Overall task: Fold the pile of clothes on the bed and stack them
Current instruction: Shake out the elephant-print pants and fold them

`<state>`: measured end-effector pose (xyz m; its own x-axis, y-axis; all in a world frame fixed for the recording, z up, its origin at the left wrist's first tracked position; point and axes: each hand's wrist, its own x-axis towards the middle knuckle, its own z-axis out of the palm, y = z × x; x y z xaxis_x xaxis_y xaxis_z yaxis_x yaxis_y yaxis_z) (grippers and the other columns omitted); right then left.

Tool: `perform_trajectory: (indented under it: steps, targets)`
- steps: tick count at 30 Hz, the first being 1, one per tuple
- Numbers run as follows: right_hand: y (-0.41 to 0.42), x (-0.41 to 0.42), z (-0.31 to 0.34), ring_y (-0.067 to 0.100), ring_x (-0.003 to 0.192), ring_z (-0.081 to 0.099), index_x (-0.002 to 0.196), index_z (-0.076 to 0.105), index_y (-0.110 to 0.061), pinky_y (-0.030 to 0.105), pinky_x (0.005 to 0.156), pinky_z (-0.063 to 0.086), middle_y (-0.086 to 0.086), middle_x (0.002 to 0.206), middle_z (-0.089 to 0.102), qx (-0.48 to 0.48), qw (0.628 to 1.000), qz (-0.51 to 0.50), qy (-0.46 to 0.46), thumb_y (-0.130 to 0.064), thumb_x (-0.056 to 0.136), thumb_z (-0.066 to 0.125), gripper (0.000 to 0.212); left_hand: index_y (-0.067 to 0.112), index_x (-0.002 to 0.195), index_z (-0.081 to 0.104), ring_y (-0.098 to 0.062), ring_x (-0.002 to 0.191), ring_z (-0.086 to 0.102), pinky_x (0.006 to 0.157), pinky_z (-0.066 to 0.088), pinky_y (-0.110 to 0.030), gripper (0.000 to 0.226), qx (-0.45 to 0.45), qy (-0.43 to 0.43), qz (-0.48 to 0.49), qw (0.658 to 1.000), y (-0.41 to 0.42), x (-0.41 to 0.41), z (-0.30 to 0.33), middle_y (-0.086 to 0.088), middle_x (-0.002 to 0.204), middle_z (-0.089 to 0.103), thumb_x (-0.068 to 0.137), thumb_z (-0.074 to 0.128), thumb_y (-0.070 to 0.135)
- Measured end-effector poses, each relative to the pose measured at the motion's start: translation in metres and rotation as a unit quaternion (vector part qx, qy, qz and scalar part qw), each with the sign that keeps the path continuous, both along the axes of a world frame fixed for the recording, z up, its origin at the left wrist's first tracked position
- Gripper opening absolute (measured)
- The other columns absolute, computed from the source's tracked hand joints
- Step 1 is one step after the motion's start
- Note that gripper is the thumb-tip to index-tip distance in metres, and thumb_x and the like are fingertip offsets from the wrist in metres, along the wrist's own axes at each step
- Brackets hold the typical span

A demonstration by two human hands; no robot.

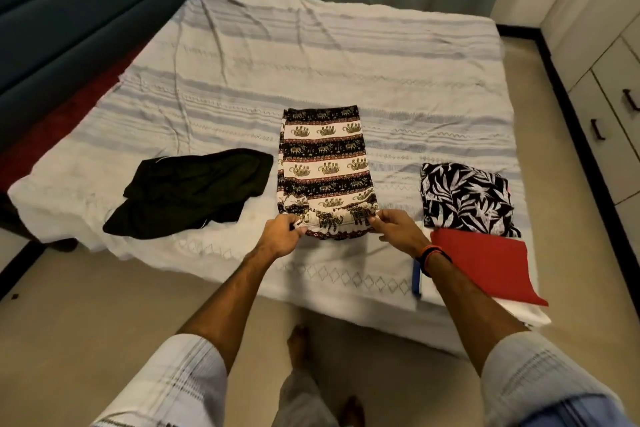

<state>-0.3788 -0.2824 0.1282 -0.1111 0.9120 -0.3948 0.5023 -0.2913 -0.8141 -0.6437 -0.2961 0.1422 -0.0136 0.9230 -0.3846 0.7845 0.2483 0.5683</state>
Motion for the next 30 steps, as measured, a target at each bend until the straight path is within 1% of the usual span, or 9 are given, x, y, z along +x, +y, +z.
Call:
perform_trajectory:
  steps: [5, 8, 9, 12, 17, 21, 24, 27, 30]
  targets:
    - [-0.050, 0.002, -0.009, 0.039, 0.104, 0.065, 0.096, 0.064, 0.003, 0.057, 0.091, 0.052, 0.024, 0.105, 0.069, -0.017, 1.000, 0.008, -0.001, -0.025, 0.099, 0.056, 0.029, 0.009, 0.114, 0.066, -0.020, 0.086, 0.057, 0.073, 0.041, -0.025, 0.025, -0.039, 0.000, -0.007, 0.999, -0.041, 0.004, -0.018, -0.005, 0.100, 0.067, 0.098, 0.059, 0.026]
    - [-0.068, 0.002, -0.014, 0.039, 0.102, 0.065, 0.080, 0.064, -0.011, 0.057, 0.090, 0.052, 0.022, 0.100, 0.070, -0.012, 0.999, 0.025, -0.020, -0.024, 0.098, 0.058, 0.023, 0.008, 0.111, 0.066, -0.020, 0.087, 0.054, 0.075, 0.039, -0.025, 0.024, -0.048, 0.004, -0.012, 0.999, -0.059, 0.006, -0.026, -0.004, 0.097, 0.064, 0.098, 0.059, 0.026]
    - [-0.073, 0.003, -0.017, 0.039, 0.101, 0.066, 0.076, 0.063, -0.015, 0.057, 0.090, 0.052, 0.022, 0.098, 0.071, -0.016, 0.999, 0.026, -0.022, -0.023, 0.097, 0.060, 0.023, 0.008, 0.109, 0.066, -0.020, 0.087, 0.053, 0.076, 0.038, -0.024, 0.022, -0.052, 0.005, -0.013, 0.999, -0.065, 0.006, -0.028, -0.003, 0.095, 0.062, 0.098, 0.059, 0.026]
    - [-0.081, 0.004, -0.020, 0.043, 0.098, 0.066, 0.080, 0.067, -0.008, 0.059, 0.088, 0.051, 0.025, 0.097, 0.071, -0.019, 0.999, 0.037, -0.027, -0.022, 0.096, 0.062, 0.021, 0.013, 0.094, 0.061, -0.021, 0.085, 0.054, 0.074, 0.037, -0.025, 0.014, -0.059, 0.006, -0.013, 0.998, -0.073, 0.007, -0.032, -0.003, 0.088, 0.060, 0.097, 0.060, 0.027]
    - [-0.079, 0.001, -0.023, 0.035, 0.099, 0.068, 0.075, 0.062, -0.024, 0.055, 0.090, 0.053, 0.016, 0.098, 0.072, -0.021, 0.999, 0.024, -0.028, -0.020, 0.096, 0.061, 0.022, 0.012, 0.086, 0.058, -0.021, 0.078, 0.052, 0.069, 0.036, -0.025, 0.019, -0.063, -0.001, 0.002, 0.998, -0.070, 0.008, -0.035, -0.003, 0.079, 0.058, 0.097, 0.060, 0.027]
    - [-0.064, 0.001, -0.034, 0.031, 0.096, 0.070, 0.083, 0.065, -0.020, 0.055, 0.088, 0.054, 0.014, 0.099, 0.074, -0.029, 0.999, 0.004, -0.026, -0.023, 0.095, 0.062, 0.013, 0.010, 0.100, 0.066, -0.023, 0.087, 0.055, 0.075, 0.038, -0.025, 0.018, -0.053, -0.014, 0.016, 0.998, -0.058, 0.010, -0.041, -0.004, 0.089, 0.061, 0.097, 0.060, 0.026]
    - [-0.046, -0.003, -0.035, 0.032, 0.095, 0.070, 0.079, 0.064, -0.025, 0.055, 0.089, 0.054, 0.012, 0.096, 0.074, -0.024, 0.999, -0.016, -0.029, -0.022, 0.095, 0.062, 0.016, 0.008, 0.111, 0.067, -0.021, 0.090, 0.054, 0.078, 0.039, -0.025, 0.023, -0.057, -0.024, 0.032, 0.998, -0.042, 0.009, -0.045, -0.006, 0.097, 0.063, 0.098, 0.059, 0.026]
    - [-0.020, -0.008, -0.037, 0.031, 0.097, 0.069, 0.075, 0.061, -0.027, 0.052, 0.090, 0.055, 0.009, 0.095, 0.072, -0.026, 0.999, -0.030, -0.021, -0.016, 0.095, 0.062, 0.023, 0.006, 0.113, 0.065, -0.021, 0.090, 0.056, 0.078, 0.042, -0.026, 0.025, -0.062, -0.036, 0.052, 0.996, -0.015, 0.009, -0.051, -0.005, 0.097, 0.062, 0.098, 0.058, 0.026]
    - [0.015, -0.013, -0.043, 0.030, 0.092, 0.071, 0.076, 0.062, -0.026, 0.053, 0.085, 0.057, 0.011, 0.094, 0.074, -0.025, 0.998, -0.043, -0.025, -0.018, 0.093, 0.064, 0.019, 0.004, 0.110, 0.064, -0.022, 0.087, 0.065, 0.078, 0.053, -0.030, 0.025, -0.069, -0.057, 0.079, 0.993, 0.017, 0.009, -0.058, -0.007, 0.096, 0.067, 0.099, 0.057, 0.026]
